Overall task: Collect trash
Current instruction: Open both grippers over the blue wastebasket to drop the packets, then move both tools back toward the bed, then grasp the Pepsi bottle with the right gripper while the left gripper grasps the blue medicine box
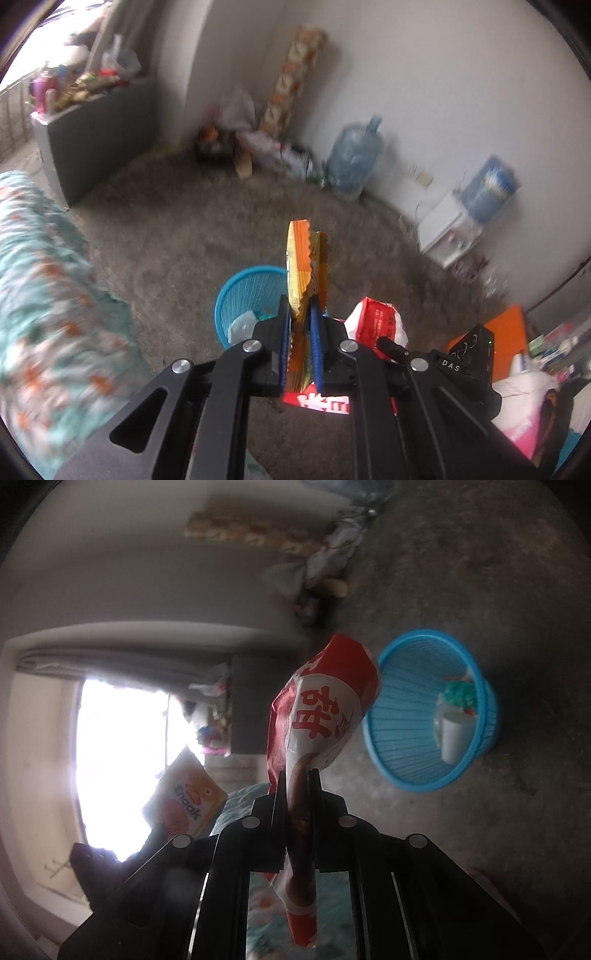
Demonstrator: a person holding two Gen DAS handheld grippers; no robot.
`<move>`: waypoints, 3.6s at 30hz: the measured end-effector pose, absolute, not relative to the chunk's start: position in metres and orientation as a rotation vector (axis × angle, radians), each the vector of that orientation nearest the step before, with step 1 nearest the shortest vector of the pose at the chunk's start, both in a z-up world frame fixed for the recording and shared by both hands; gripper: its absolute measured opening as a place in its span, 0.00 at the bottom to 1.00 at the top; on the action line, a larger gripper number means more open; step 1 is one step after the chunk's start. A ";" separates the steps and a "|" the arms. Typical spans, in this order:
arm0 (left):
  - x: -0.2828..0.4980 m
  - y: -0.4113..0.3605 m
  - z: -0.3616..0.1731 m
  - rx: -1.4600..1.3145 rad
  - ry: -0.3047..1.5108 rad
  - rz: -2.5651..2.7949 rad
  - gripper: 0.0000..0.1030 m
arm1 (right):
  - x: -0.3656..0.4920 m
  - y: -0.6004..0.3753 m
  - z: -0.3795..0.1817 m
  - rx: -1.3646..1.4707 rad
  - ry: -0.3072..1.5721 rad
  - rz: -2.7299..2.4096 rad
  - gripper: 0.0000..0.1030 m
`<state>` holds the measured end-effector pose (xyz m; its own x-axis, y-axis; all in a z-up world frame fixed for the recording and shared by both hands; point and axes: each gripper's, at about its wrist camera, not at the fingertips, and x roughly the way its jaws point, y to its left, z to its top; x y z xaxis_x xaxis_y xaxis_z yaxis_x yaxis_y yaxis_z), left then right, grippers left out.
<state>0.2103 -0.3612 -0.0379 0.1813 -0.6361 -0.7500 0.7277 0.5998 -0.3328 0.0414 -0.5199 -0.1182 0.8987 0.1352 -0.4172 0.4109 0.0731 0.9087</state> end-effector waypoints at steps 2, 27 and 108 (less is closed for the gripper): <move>0.220 -0.386 -0.058 0.151 1.027 -0.947 0.10 | 0.057 -0.526 -0.136 1.501 0.472 -0.236 0.10; 0.256 -0.504 -0.207 0.380 1.241 -0.804 0.15 | 0.078 -0.564 -0.225 1.330 0.605 -0.540 0.65; 0.106 0.234 -0.025 -0.400 0.695 0.009 0.90 | 0.221 -0.053 0.056 0.044 0.807 0.609 0.92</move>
<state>0.1057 0.2343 -0.0246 0.7709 -0.1235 -0.6248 -0.1397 0.9243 -0.3552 0.2212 -0.0532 0.0558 0.5309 0.5270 -0.6636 -0.4941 0.8287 0.2628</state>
